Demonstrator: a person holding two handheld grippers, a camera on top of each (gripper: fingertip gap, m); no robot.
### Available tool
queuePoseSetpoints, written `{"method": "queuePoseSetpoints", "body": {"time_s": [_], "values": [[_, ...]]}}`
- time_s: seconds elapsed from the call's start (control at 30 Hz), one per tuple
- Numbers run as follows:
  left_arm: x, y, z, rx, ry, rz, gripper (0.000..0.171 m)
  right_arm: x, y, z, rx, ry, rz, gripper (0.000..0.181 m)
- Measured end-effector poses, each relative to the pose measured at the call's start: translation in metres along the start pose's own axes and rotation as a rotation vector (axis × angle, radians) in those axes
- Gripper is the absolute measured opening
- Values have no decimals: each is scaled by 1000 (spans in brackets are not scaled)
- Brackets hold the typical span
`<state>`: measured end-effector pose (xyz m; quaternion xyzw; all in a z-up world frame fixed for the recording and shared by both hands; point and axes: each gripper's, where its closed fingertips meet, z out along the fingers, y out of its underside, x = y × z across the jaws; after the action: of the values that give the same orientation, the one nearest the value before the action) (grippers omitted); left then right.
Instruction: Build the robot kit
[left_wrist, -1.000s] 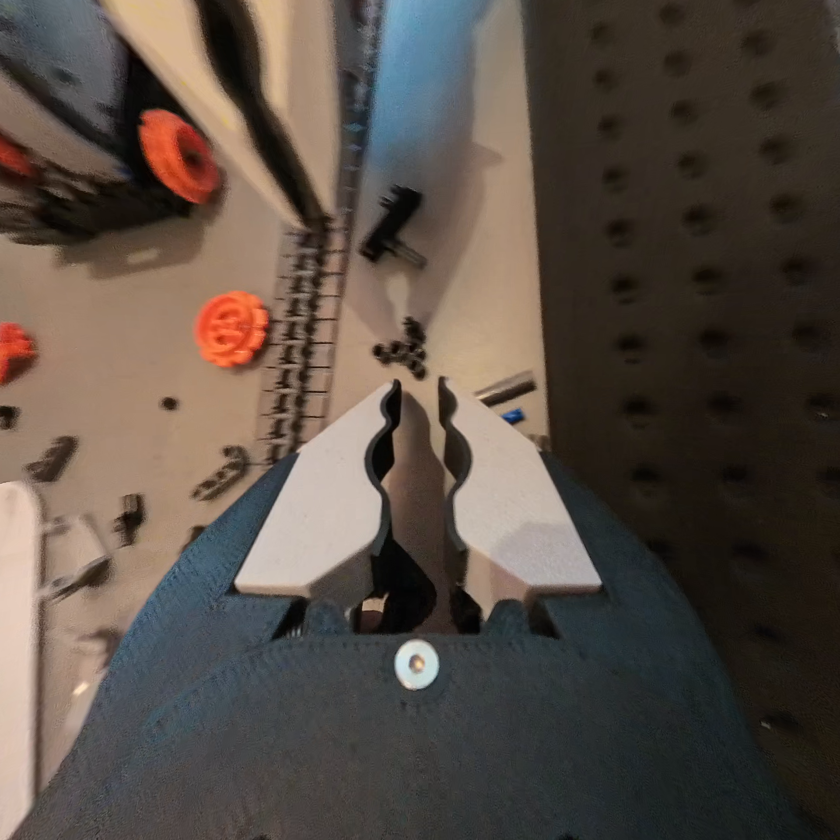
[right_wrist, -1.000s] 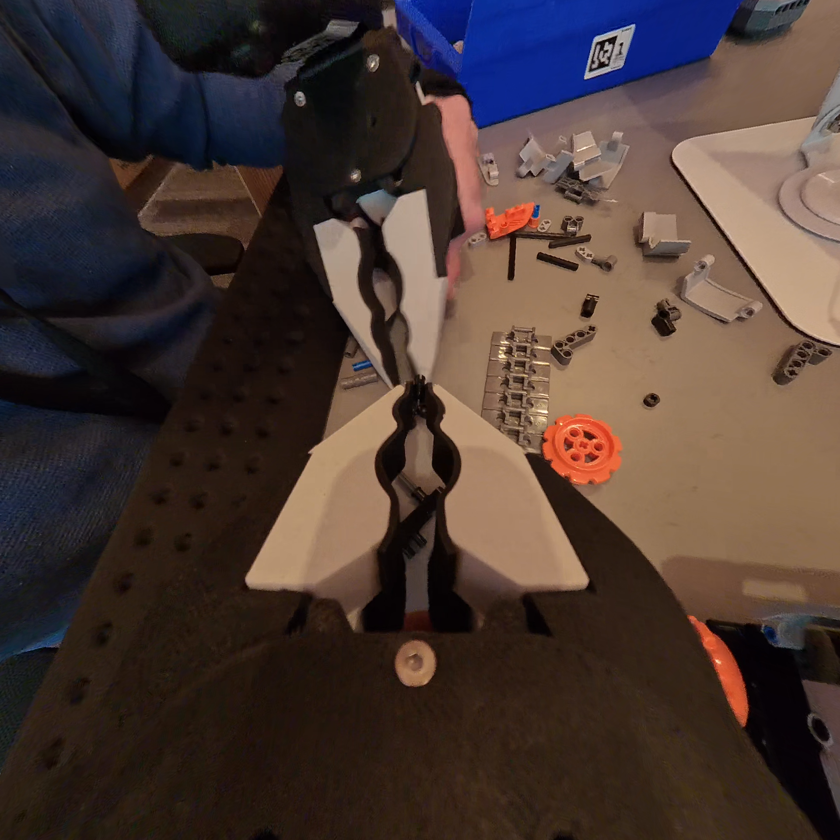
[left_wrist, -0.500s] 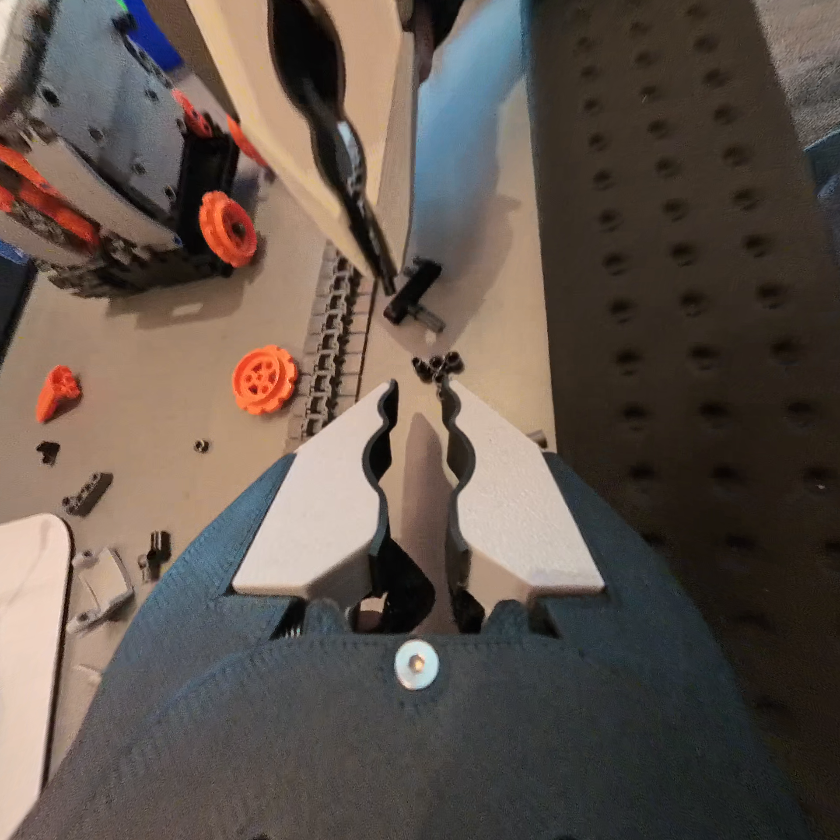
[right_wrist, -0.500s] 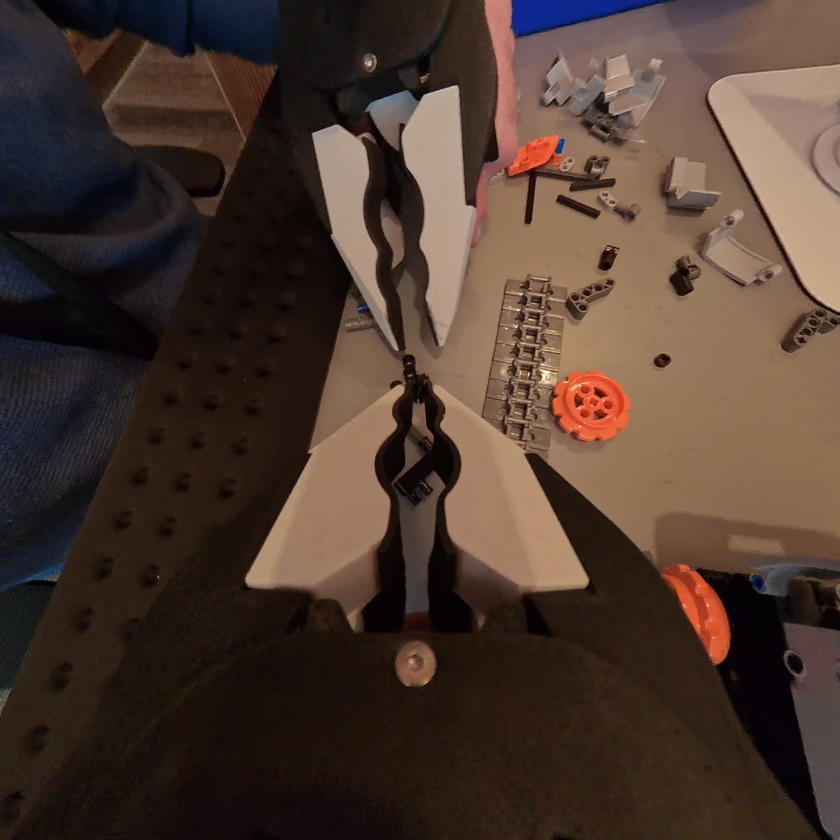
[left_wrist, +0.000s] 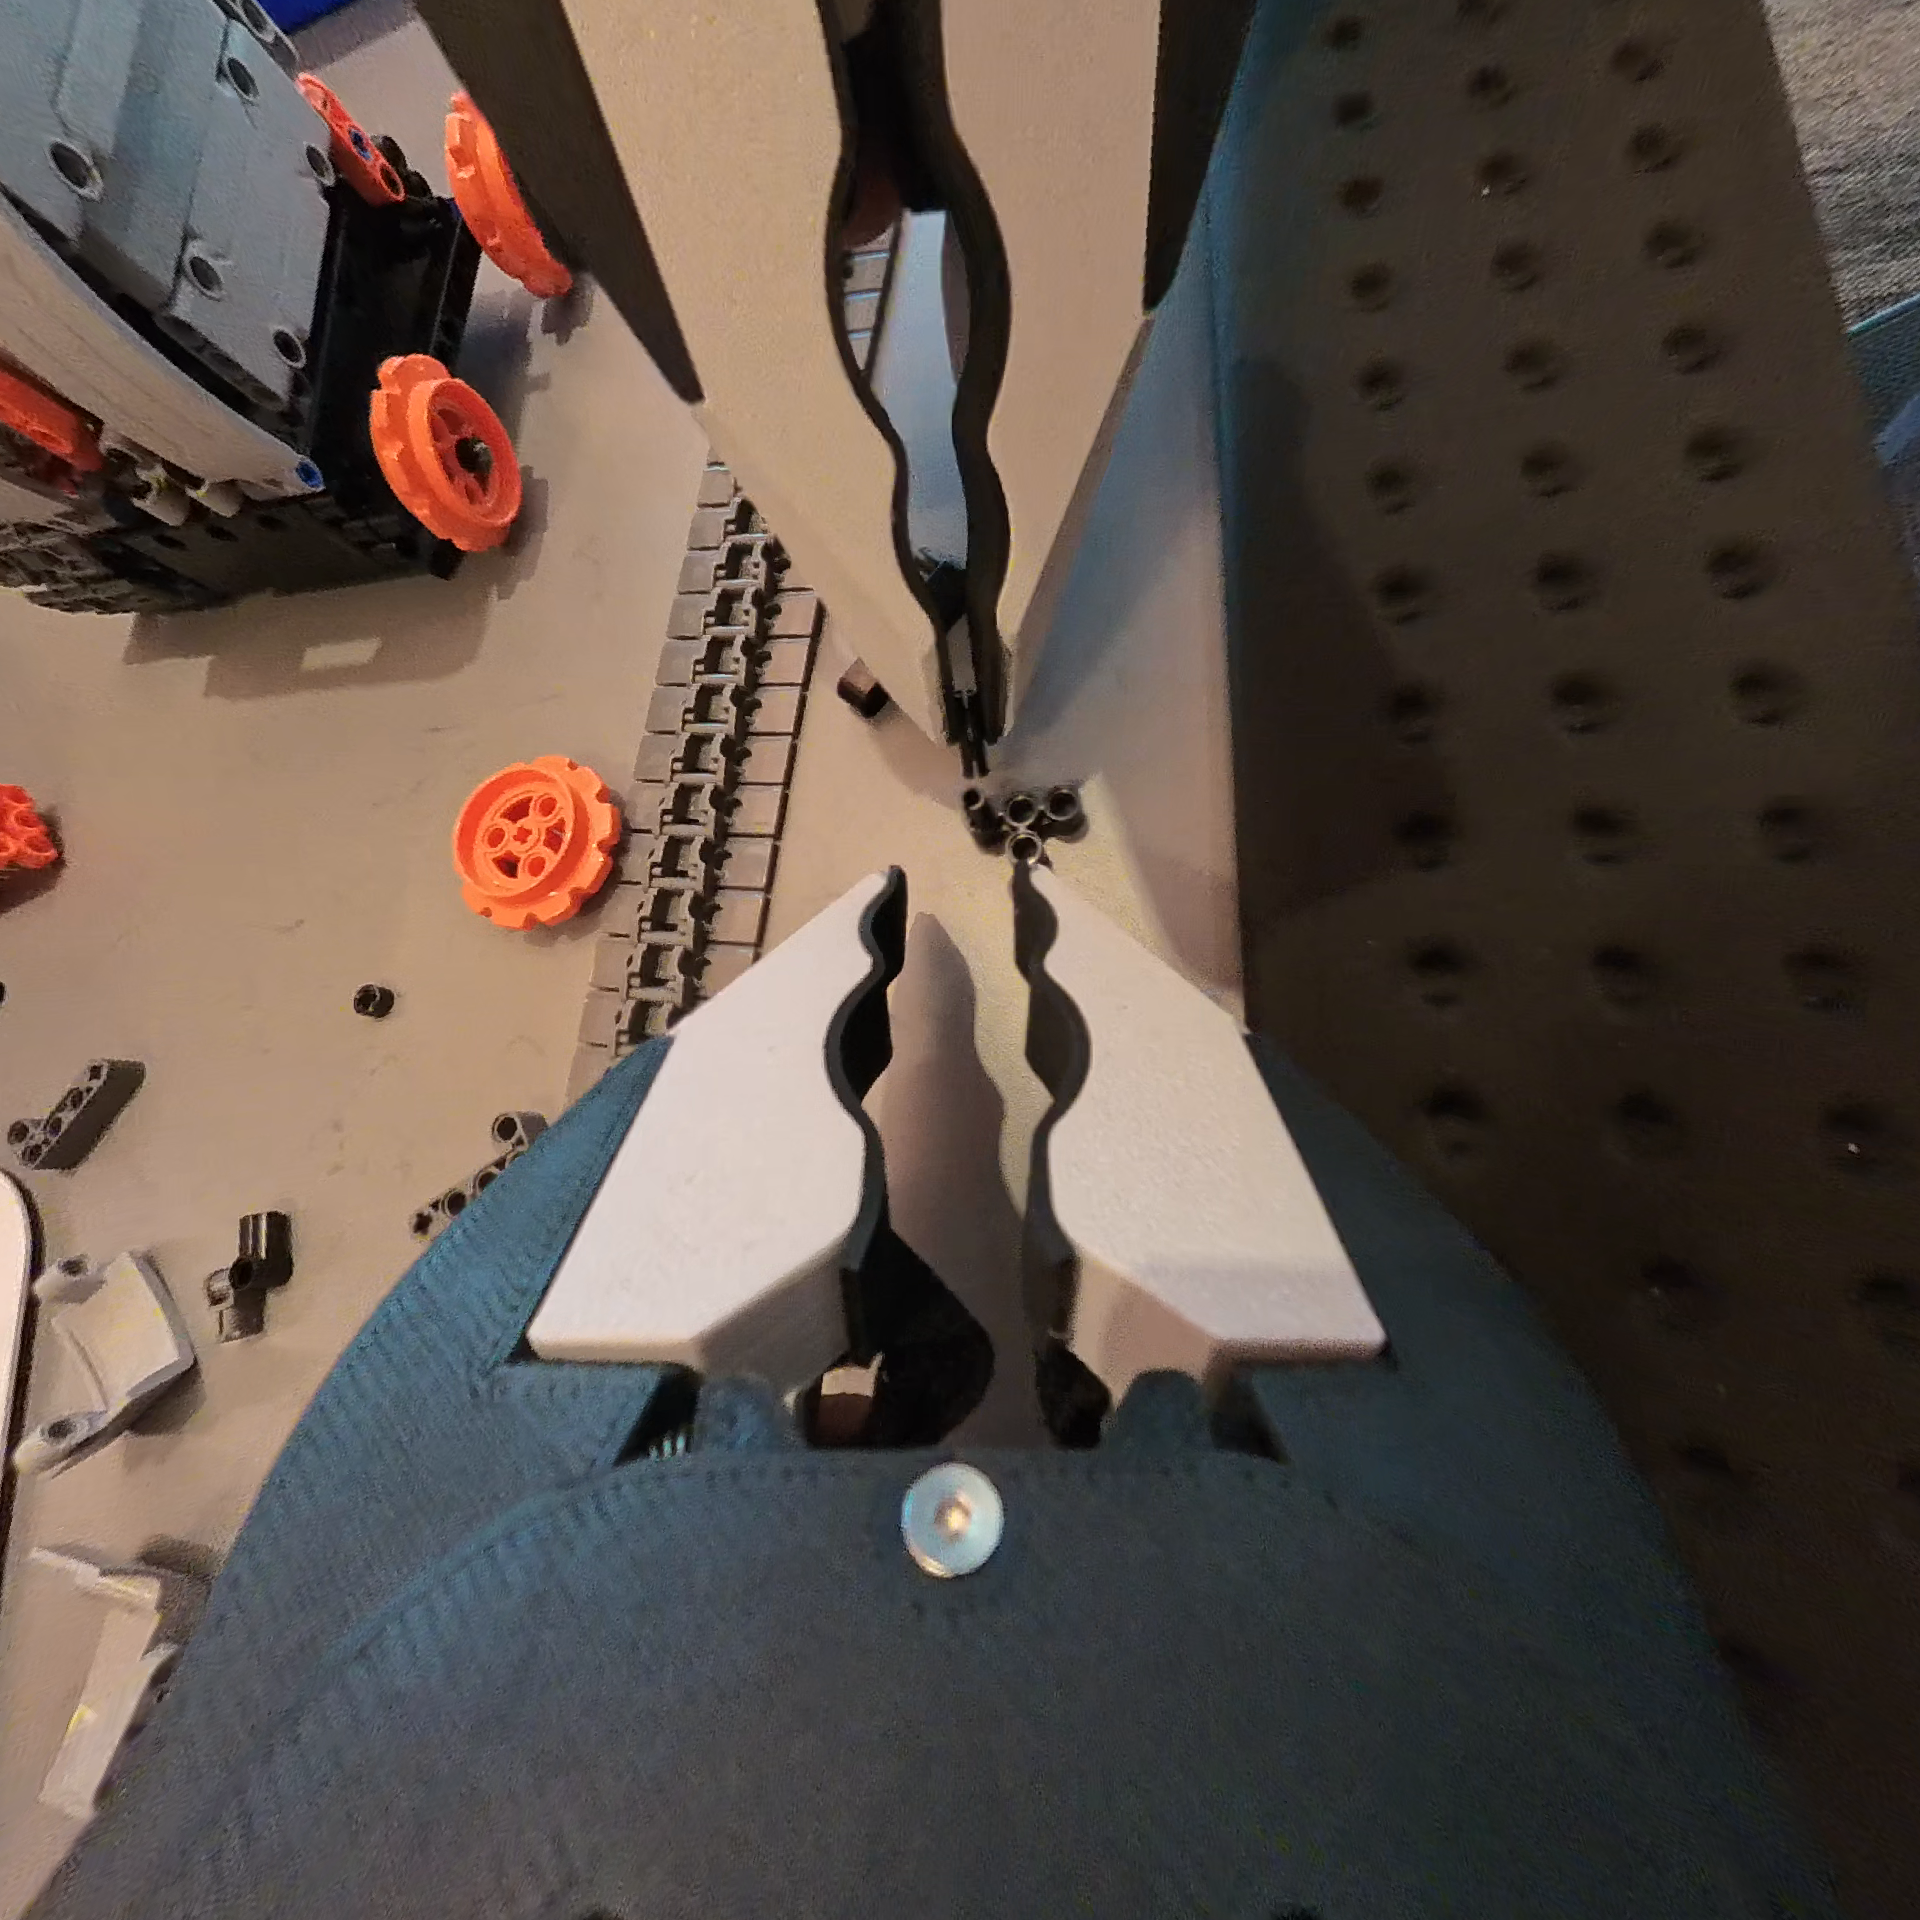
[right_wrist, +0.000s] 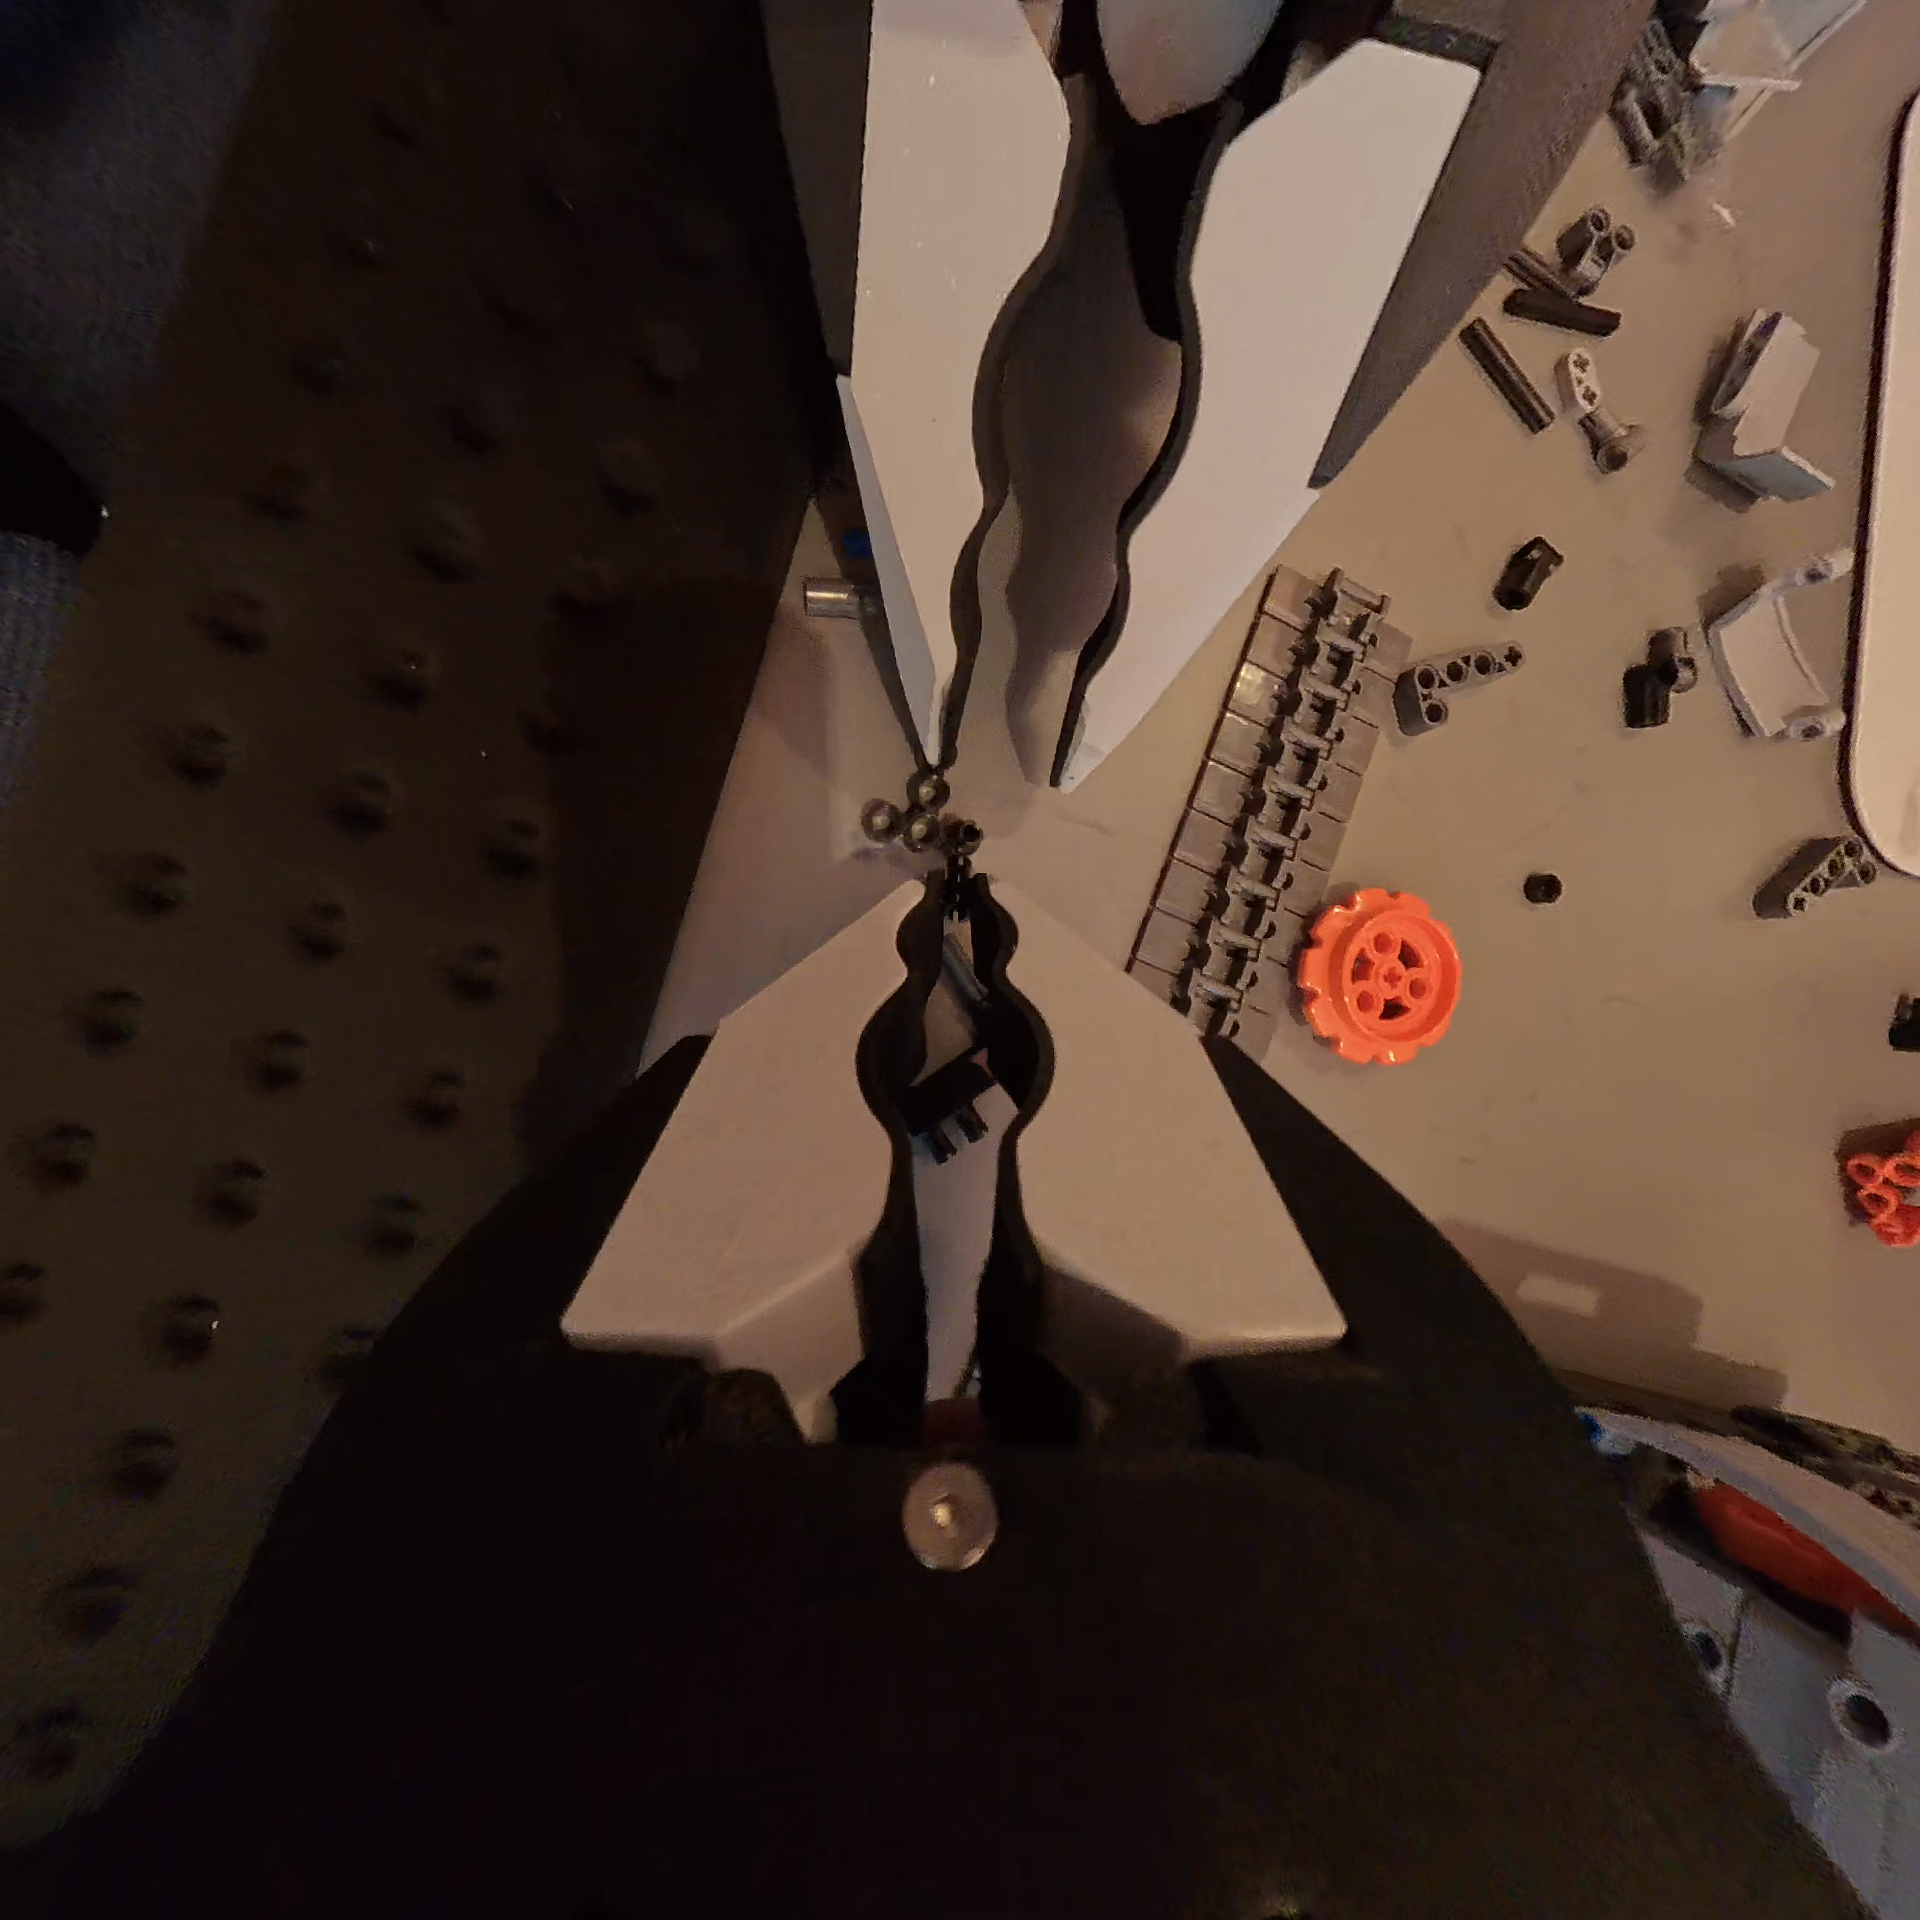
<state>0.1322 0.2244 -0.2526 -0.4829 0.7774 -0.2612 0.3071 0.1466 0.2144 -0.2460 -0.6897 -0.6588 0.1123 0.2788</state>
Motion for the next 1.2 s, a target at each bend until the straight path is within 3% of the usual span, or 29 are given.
{"method": "queuePoseSetpoints", "body": {"time_s": [0.23,0.57,1.2], "values": [[9,1,-6,16,93,-64,21,-8,-7,-4,-2,-28,-31,2],[12,2,8,-13,37,-1,8,-11,-7,0,-3,-32,-28,2],[1,1,12,-15,38,-5,7,-7,4,6,-275,1,-273,1]]}}
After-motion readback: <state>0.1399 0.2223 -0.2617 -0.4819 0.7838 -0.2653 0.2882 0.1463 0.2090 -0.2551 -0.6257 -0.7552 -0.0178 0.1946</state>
